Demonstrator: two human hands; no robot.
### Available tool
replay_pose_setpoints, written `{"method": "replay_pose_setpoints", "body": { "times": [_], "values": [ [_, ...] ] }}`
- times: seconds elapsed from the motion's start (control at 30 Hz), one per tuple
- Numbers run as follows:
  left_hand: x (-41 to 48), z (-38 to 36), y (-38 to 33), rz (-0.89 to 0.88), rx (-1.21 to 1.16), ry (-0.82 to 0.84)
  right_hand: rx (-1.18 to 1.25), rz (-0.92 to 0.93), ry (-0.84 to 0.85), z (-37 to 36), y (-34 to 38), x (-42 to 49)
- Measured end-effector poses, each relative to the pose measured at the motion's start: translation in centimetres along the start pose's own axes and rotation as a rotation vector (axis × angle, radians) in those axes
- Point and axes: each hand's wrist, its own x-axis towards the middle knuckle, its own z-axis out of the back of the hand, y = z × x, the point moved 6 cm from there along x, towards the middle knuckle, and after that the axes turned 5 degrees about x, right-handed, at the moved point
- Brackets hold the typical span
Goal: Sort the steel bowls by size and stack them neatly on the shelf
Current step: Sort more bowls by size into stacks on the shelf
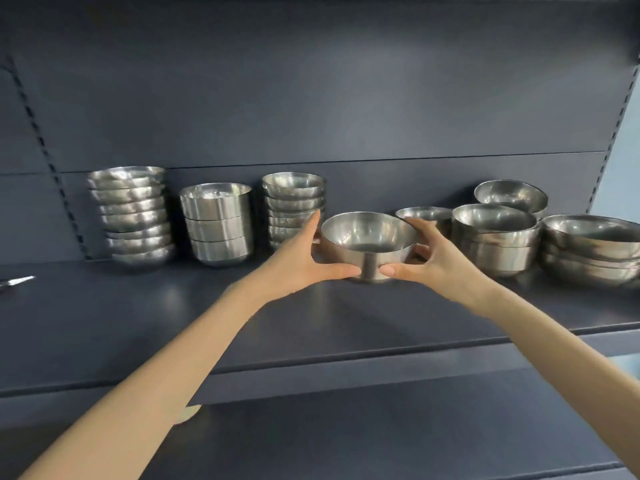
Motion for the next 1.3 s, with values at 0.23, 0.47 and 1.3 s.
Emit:
{"method": "replay_pose_setpoints", "body": {
  "times": [0.23, 0.47, 1.3],
  "values": [
    [-2.5, 9.8, 4.9, 0.004, 0.019, -0.085, 0.068, 0.064, 0.018, -9.6, 4.0, 4.2],
    [-3.9, 15.2, 9.1, -0.004, -0.02, -0.163, 0.083, 0.126, 0.04, -16.1, 6.8, 6.9],
    [2.9, 25.0, 10.3, 0.029, 0.124, -0.282, -0.133, 0.19, 0.16, -19.0, 12.7, 18.8]
  ]
}}
